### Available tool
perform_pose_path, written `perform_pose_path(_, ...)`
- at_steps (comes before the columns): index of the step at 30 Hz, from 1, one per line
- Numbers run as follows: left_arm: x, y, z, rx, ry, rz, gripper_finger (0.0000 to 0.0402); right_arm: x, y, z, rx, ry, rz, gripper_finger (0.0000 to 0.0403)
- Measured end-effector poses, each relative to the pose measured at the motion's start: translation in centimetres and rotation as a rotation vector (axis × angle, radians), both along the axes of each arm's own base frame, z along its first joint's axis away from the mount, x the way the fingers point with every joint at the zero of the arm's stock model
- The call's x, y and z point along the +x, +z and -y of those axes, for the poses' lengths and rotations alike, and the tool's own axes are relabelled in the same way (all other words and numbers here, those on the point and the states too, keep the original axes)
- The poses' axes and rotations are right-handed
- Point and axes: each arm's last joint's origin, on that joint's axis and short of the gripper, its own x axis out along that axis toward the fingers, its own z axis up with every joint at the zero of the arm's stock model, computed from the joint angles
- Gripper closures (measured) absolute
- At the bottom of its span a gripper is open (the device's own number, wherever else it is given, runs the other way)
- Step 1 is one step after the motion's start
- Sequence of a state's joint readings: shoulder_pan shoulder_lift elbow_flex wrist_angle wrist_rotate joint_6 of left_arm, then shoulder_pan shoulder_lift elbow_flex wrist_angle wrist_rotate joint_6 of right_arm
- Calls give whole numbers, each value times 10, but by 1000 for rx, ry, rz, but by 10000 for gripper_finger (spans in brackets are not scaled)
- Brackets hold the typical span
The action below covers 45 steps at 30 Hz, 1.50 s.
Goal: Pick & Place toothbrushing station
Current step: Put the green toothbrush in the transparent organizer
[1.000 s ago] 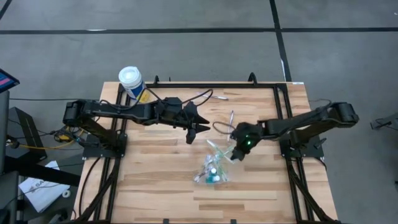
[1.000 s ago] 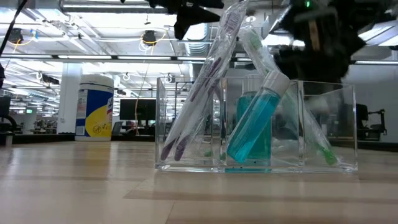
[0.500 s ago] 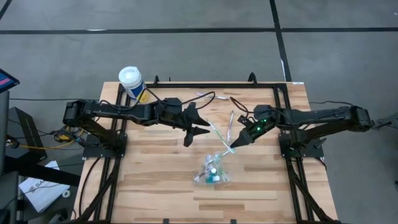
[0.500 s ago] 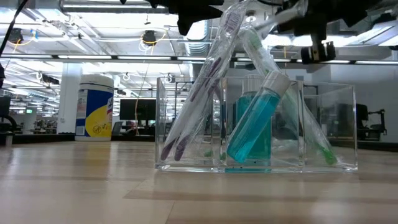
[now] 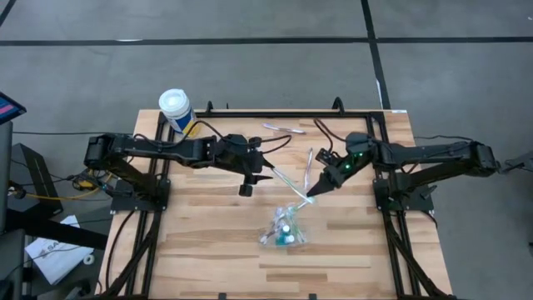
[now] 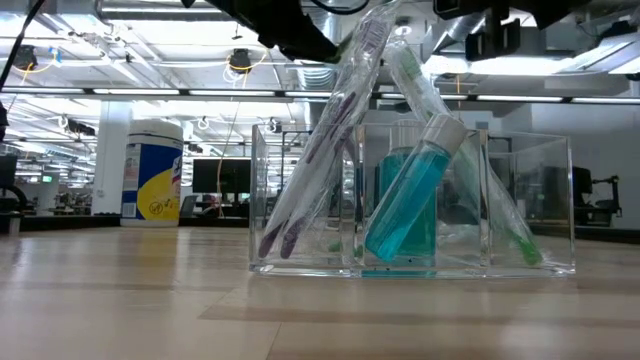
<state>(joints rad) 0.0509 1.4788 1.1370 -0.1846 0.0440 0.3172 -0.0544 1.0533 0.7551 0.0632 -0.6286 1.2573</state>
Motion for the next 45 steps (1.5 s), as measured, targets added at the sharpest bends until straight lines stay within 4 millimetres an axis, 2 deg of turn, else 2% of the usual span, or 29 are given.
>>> perform_pose_path(5, 0, 1, 0, 0, 0, 6, 249, 0, 0, 2, 1, -5, 1, 403)
perform_pose_path(11, 1, 2, 0, -5, 4, 23, 267, 0, 0, 2, 1, -5, 1, 403)
perform_pose_path(14, 2, 3, 0, -9, 6, 33, 299, 0, 0, 2, 5, -6, -1, 403)
perform_pose_path(18, 1, 2, 0, -56, 14, 26, 377, 0, 2, 2, 9, -8, 11, 403)
perform_pose_path(24, 2, 4, 4, -127, 9, 43, 392, 2, 14, 5, -8, -29, 150, 399)
perform_pose_path(27, 3, 6, 6, -192, -5, 55, 393, 2, 21, 12, -19, -55, 228, 377)
perform_pose_path(31, 5, 11, 9, -334, -74, 98, 393, 1, 31, 24, -79, -98, 364, 322)
perform_pose_path(34, 7, 19, 12, -451, -140, 149, 394, -1, 39, 35, -155, -179, 482, 279)
perform_pose_path(38, 9, 28, 18, -519, -194, 218, 394, -4, 49, 49, -277, -293, 586, 233)
perform_pose_path(45, 12, 44, 17, -594, -140, 379, 395, -7, 56, 62, -390, -344, 637, 192)
